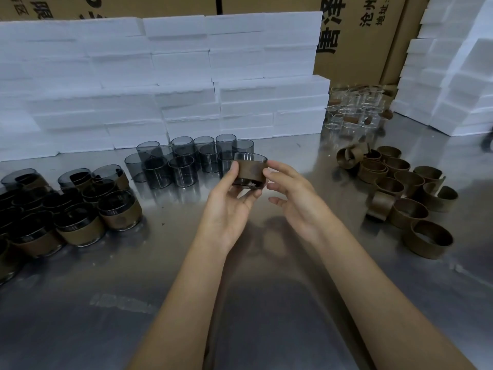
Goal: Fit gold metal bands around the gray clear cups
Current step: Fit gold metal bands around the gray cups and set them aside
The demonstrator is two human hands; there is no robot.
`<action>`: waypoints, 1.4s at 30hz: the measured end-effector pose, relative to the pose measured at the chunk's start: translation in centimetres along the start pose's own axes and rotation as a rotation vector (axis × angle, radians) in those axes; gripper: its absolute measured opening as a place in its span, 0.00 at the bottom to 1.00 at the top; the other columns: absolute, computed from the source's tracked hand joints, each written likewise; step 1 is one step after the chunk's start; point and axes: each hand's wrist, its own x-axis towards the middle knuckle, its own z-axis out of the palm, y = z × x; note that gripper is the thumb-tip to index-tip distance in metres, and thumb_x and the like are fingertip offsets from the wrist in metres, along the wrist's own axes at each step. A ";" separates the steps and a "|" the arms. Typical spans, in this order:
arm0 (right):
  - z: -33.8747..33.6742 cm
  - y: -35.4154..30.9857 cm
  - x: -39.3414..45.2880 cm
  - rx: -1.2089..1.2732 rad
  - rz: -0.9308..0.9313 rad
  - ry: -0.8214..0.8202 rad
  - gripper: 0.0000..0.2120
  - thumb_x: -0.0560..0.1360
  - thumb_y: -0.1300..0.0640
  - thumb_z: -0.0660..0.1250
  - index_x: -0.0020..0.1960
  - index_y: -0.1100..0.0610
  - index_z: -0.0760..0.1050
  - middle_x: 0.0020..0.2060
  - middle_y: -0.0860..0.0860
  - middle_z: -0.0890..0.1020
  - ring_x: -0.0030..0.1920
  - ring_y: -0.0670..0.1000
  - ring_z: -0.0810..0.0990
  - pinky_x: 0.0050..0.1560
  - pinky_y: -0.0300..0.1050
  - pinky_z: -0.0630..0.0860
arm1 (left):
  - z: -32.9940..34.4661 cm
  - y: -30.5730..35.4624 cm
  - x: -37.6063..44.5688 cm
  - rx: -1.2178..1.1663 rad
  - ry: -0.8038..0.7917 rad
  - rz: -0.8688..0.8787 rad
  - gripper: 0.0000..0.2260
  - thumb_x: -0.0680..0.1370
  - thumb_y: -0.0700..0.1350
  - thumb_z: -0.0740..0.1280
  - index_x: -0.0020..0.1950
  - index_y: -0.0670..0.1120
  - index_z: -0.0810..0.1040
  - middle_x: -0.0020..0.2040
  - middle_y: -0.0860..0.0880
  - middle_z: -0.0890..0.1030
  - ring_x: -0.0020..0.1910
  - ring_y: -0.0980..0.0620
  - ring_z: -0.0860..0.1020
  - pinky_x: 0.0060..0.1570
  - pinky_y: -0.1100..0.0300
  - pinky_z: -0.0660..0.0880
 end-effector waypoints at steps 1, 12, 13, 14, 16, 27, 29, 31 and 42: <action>0.0 0.1 -0.1 -0.028 0.007 -0.028 0.14 0.78 0.52 0.71 0.63 0.50 0.81 0.55 0.47 0.82 0.57 0.48 0.76 0.55 0.45 0.71 | -0.1 -0.1 0.0 -0.030 -0.013 -0.003 0.11 0.76 0.47 0.70 0.52 0.40 0.83 0.55 0.39 0.83 0.63 0.39 0.78 0.73 0.47 0.70; -0.4 0.4 0.0 0.069 0.048 -0.173 0.11 0.81 0.53 0.67 0.62 0.51 0.80 0.50 0.47 0.84 0.52 0.46 0.82 0.60 0.49 0.75 | -0.7 0.1 0.1 0.373 -0.003 -0.021 0.15 0.84 0.55 0.61 0.63 0.48 0.78 0.44 0.54 0.83 0.42 0.58 0.76 0.42 0.60 0.65; -0.4 0.4 0.1 0.077 0.047 -0.170 0.10 0.81 0.53 0.67 0.61 0.51 0.80 0.50 0.48 0.84 0.53 0.47 0.82 0.61 0.49 0.74 | -0.7 0.1 0.0 0.388 0.014 -0.019 0.16 0.84 0.55 0.60 0.66 0.47 0.77 0.47 0.53 0.83 0.43 0.57 0.76 0.42 0.59 0.65; -0.4 0.4 0.1 0.084 0.043 -0.166 0.10 0.81 0.54 0.67 0.61 0.51 0.80 0.49 0.48 0.85 0.53 0.47 0.82 0.62 0.50 0.74 | -0.7 0.2 0.1 0.416 0.036 -0.011 0.18 0.84 0.55 0.60 0.69 0.47 0.77 0.50 0.52 0.82 0.46 0.56 0.75 0.43 0.58 0.65; -0.4 0.4 0.2 0.089 0.029 -0.147 0.09 0.80 0.54 0.68 0.60 0.51 0.80 0.49 0.48 0.85 0.53 0.48 0.82 0.61 0.50 0.75 | -0.9 0.2 0.1 0.520 0.071 0.026 0.20 0.83 0.56 0.62 0.72 0.47 0.76 0.57 0.50 0.80 0.52 0.53 0.74 0.47 0.57 0.67; 0.6 1.8 0.2 -0.357 -0.057 -0.031 0.19 0.72 0.60 0.78 0.61 0.51 0.79 0.56 0.49 0.84 0.55 0.49 0.84 0.50 0.40 0.78 | -2.3 0.4 0.8 0.967 0.285 0.188 0.21 0.70 0.57 0.80 0.58 0.52 0.80 0.51 0.54 0.85 0.50 0.58 0.83 0.49 0.64 0.78; 0.9 2.5 0.3 -0.514 -0.071 -0.009 0.20 0.72 0.61 0.78 0.62 0.55 0.78 0.56 0.51 0.83 0.56 0.51 0.82 0.57 0.43 0.79 | -2.6 0.3 1.1 1.045 0.338 0.172 0.22 0.70 0.53 0.80 0.60 0.50 0.79 0.56 0.52 0.83 0.55 0.54 0.81 0.52 0.61 0.77; 0.9 2.9 0.5 -0.646 -0.089 0.022 0.20 0.73 0.60 0.77 0.63 0.55 0.77 0.56 0.52 0.81 0.55 0.50 0.79 0.60 0.44 0.77 | -2.9 0.6 1.3 1.090 0.416 0.184 0.22 0.70 0.51 0.78 0.62 0.51 0.76 0.59 0.51 0.80 0.53 0.52 0.79 0.46 0.62 0.75; 0.2 3.4 1.4 -0.629 -0.082 0.098 0.11 0.76 0.58 0.74 0.56 0.52 0.77 0.51 0.51 0.80 0.49 0.48 0.78 0.61 0.45 0.76 | -3.7 2.6 -0.2 1.492 0.837 0.829 0.25 0.74 0.36 0.65 0.72 0.41 0.72 0.72 0.40 0.71 0.74 0.40 0.65 0.74 0.46 0.60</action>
